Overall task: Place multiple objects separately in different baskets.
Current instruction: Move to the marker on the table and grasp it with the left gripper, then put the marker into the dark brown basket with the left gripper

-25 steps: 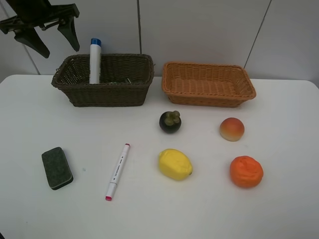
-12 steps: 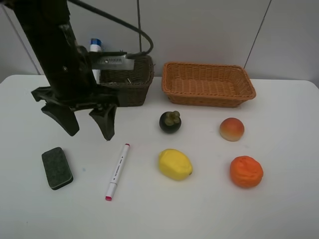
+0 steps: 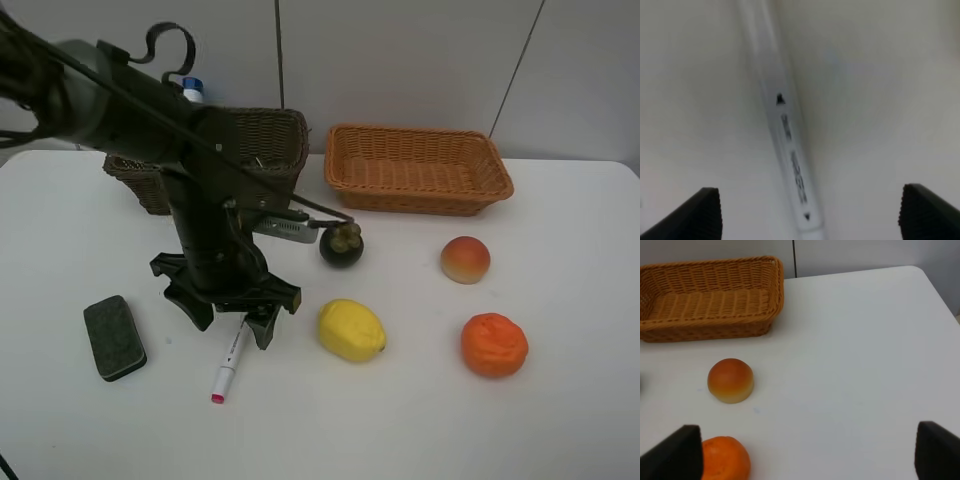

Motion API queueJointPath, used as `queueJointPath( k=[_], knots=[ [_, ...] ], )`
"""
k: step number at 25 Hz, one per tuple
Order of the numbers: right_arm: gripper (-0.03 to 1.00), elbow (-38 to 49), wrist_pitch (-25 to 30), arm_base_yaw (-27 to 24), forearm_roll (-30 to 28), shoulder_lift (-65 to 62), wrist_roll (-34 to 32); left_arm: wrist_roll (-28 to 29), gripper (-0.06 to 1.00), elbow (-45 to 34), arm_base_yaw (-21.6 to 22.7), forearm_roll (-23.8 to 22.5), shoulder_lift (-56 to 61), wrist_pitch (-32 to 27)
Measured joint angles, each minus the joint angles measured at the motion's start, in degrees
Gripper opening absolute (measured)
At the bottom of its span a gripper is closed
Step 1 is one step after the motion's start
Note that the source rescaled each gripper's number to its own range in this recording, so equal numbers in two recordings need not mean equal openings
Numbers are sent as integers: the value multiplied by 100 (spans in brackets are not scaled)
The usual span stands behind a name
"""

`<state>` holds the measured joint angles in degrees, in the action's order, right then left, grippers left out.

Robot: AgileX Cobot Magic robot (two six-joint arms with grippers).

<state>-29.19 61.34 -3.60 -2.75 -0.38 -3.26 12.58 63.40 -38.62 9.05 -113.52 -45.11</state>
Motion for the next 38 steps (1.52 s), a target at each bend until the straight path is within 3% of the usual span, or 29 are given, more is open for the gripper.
queueJointPath(
  k=[8, 12, 14, 19, 25, 30, 34, 38],
  knots=[
    [83, 0, 0, 0, 0, 0, 0, -34, 85, 20, 0, -293, -516, 559],
    [83, 0, 0, 0, 0, 0, 0, -29, 76, 21, 0, -400, -533, 547],
    [83, 0, 0, 0, 0, 0, 0, -29, 62, 21, 0, -450, -533, 548],
    [83, 0, 0, 0, 0, 0, 0, -48, 0, 32, 0, -462, -540, 512],
    [83, 0, 0, 0, 0, 0, 0, -75, 2, 3, 0, -349, -305, 494],
    [83, 0, 0, 0, 0, 0, 0, -91, 2, 306, 83, -421, 1042, 724],
    [83, 0, 0, 0, 0, 0, 0, -117, 2, 720, 553, -905, 1726, 1748],
    [83, 0, 0, 0, 0, 0, 0, -111, 2, 941, 1281, -1045, 1643, 3058]
  ],
)
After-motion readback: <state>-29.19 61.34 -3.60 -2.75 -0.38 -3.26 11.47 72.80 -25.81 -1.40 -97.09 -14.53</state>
